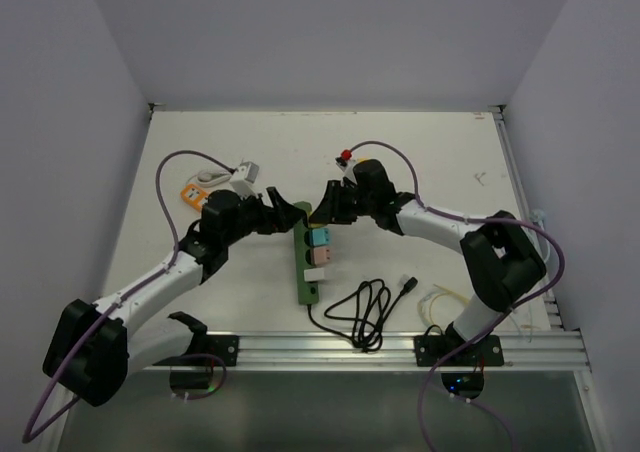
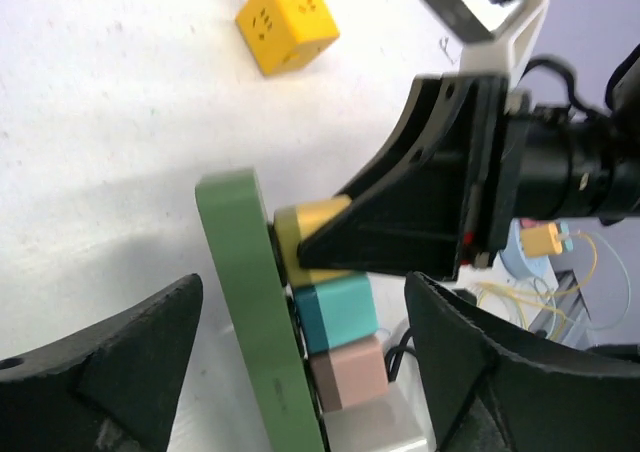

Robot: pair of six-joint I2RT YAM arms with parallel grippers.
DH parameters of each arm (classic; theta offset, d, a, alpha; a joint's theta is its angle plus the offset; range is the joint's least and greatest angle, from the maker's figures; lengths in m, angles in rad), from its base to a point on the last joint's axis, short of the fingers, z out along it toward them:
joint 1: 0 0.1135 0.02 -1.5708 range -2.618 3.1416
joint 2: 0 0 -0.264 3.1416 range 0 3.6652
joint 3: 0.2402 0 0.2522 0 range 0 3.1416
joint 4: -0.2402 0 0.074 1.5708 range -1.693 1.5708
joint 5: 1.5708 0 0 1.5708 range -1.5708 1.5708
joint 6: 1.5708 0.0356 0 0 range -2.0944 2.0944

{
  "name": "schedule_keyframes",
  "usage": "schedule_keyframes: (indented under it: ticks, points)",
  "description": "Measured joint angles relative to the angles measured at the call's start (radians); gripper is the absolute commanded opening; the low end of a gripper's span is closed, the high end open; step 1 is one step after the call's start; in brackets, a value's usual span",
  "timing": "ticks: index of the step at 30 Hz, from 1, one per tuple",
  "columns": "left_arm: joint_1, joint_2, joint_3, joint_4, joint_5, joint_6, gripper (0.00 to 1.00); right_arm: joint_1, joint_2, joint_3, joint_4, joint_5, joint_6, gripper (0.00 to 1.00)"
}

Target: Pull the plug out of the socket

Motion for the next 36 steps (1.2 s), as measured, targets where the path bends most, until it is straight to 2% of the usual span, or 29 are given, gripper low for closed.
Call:
schedule_keyframes:
  ticks: [7,13,20,27,30,36]
  points:
    - [0.001,0.058,0.180,-0.066,-0.083,-0.011,0.89,0.010,-0.023,0.042,-0.088,0.017,-0.059,0.00]
    - [0.001,0.169,0.304,-0.214,-0.156,-0.039,0.86,0.028,-0.026,0.086,-0.135,0.032,-0.101,0.00]
    - [0.001,0.212,0.318,-0.312,-0.187,-0.053,0.82,0.029,-0.026,0.105,-0.157,0.035,-0.116,0.00]
    - [0.000,0.248,0.317,-0.307,-0.153,-0.051,0.78,0.033,-0.026,0.136,-0.178,0.033,-0.135,0.00]
    - [0.000,0.256,0.316,-0.291,-0.141,-0.050,0.74,0.035,-0.026,0.142,-0.180,0.028,-0.135,0.00]
    - [0.001,0.257,0.288,-0.231,-0.138,-0.037,0.60,0.045,-0.026,0.147,-0.180,0.027,-0.135,0.00]
